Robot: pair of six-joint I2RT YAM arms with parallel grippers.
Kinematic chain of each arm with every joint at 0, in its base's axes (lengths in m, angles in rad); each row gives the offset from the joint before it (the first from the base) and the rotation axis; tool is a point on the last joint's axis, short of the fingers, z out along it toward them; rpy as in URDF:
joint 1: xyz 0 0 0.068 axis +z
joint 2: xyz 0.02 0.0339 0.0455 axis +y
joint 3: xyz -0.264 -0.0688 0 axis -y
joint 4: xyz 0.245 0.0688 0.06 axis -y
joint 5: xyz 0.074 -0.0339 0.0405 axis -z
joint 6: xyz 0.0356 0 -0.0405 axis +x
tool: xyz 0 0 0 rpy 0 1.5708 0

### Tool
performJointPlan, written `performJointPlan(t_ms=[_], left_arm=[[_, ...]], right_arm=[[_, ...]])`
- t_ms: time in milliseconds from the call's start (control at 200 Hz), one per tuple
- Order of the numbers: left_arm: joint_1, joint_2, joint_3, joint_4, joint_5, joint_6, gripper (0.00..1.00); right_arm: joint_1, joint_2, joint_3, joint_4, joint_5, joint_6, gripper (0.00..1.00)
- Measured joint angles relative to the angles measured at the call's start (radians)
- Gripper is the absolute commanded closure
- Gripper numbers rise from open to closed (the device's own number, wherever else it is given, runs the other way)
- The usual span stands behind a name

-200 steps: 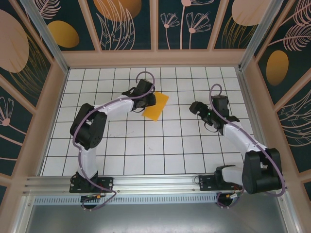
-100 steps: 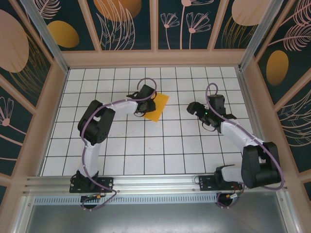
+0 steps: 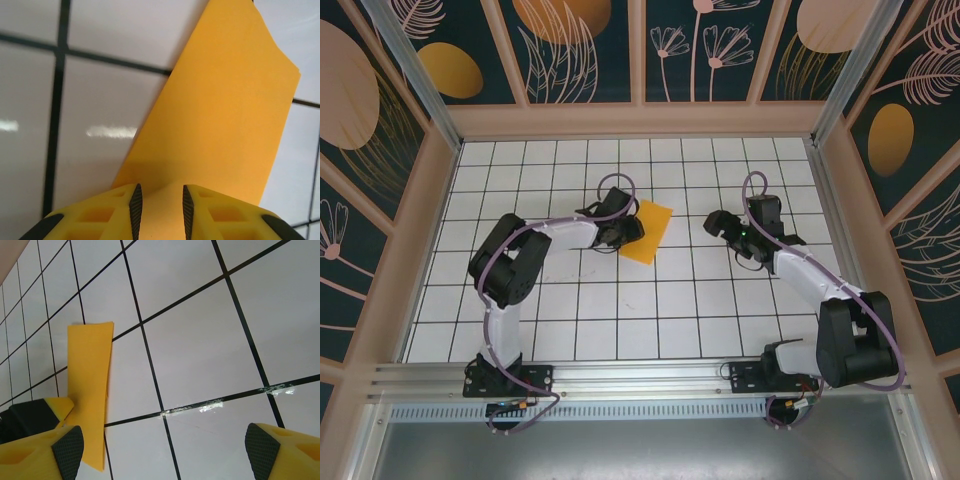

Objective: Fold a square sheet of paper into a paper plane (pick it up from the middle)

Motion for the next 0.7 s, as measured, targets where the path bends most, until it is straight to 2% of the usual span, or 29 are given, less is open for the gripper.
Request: performJointPlan(t_ms=[75, 175, 375, 480, 585, 701], left_arm=[[-0.026, -0.020, -0.038, 0.029, 0.017, -0.047, 0.70], [-0.069, -0.037, -0.084, 0.084, 0.043, -0.122, 0.72], [-0.129, -0.038, -0.131, 0.176, 0.082, -0.246, 0.83], [-0.132, -0.038, -0.137, 0.193, 0.091, -0.276, 0.84], [-0.131, -0.038, -0.137, 0.195, 0.090, -0.286, 0.84], [-0.131, -0.038, -0.137, 0.201, 0.091, -0.286, 0.82]], right_arm=[[0.006, 0.000, 0.000, 0.000, -0.005, 0.000, 0.17], [0.023, 0.002, 0.000, 0.003, -0.018, 0.005, 0.27], [0.090, 0.124, 0.023, 0.034, -0.111, 0.011, 0.64], [0.130, 0.225, 0.068, 0.045, -0.160, 0.006, 0.78], [0.157, 0.299, 0.108, 0.058, -0.199, 0.007, 0.83], [0.159, 0.346, 0.130, 0.067, -0.225, 0.007, 0.85]])
